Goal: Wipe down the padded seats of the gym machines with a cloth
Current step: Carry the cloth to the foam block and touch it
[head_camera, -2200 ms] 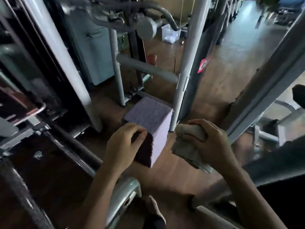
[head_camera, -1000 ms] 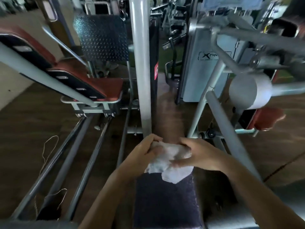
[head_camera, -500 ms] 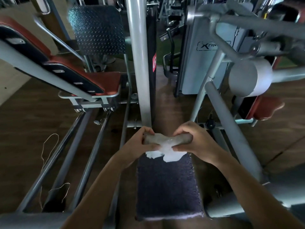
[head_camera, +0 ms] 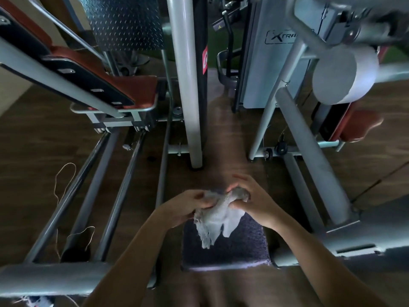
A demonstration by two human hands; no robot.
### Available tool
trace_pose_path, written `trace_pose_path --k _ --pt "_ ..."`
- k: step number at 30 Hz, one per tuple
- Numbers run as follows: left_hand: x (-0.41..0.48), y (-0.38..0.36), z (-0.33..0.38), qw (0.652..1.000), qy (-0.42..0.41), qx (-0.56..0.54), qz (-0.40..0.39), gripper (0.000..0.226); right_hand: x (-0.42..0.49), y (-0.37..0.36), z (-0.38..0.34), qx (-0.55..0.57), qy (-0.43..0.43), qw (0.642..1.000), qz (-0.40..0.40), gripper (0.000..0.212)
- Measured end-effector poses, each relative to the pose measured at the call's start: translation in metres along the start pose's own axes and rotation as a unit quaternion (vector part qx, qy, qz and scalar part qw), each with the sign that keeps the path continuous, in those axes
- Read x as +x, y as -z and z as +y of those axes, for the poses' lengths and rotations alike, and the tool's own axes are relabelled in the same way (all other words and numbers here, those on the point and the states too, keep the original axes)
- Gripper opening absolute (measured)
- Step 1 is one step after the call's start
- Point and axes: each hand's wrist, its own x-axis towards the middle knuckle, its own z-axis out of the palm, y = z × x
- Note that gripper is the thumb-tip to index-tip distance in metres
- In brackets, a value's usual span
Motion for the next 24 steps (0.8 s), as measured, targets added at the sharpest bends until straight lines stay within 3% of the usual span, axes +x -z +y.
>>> trace_pose_path --k 2,4,6,8,11,13,15,17,18,21,24 --pt "0.01 0.0 -0.012 0.993 -0.068 -0.039 0.086 0.035 -0.003 -0.006 0.017 0.018 -0.045 0.999 0.022 0.058" --pt "0.015 -0.004 -0.018 0.979 -0.112 -0.085 0.149 0.035 -0.007 -0.006 0.028 0.111 -0.155 0.981 0.044 0.074" --pt "0.015 -0.013 -0.022 0.962 -0.131 -0.167 0.173 0.033 -0.011 -0.003 0.034 0.186 -0.239 0.953 -0.004 0.059" --pt "0.01 -0.021 -0.022 0.94 -0.146 -0.249 0.182 0.035 -0.012 0.002 0.036 0.13 -0.226 0.962 -0.081 0.036" --pt "0.003 -0.017 -0.026 0.927 -0.147 -0.279 0.201 0.04 -0.012 0.006 0.031 0.047 -0.166 0.984 -0.05 0.036" --pt "0.006 -0.001 -0.031 0.955 -0.095 -0.155 0.234 0.049 -0.008 0.01 0.021 -0.004 -0.104 0.994 -0.025 0.03" --pt "0.008 0.014 -0.031 0.966 -0.068 0.033 0.246 0.076 -0.002 0.016 0.007 -0.098 -0.045 0.994 -0.036 0.027" --pt "0.013 0.02 -0.026 0.958 -0.097 0.183 0.198 0.105 0.006 0.019 -0.007 -0.204 0.019 0.976 -0.069 0.029" --pt "0.016 0.016 -0.022 0.948 -0.113 0.248 0.162 0.107 0.01 0.02 -0.012 -0.242 0.041 0.966 -0.082 0.028" --pt "0.027 -0.002 -0.015 0.916 -0.143 0.364 0.091 0.07 0.015 0.027 -0.022 -0.257 0.069 0.96 -0.084 0.019" --pt "0.037 -0.007 -0.024 0.935 -0.148 0.315 0.075 0.038 0.011 0.037 -0.013 -0.166 0.038 0.984 -0.057 0.012"
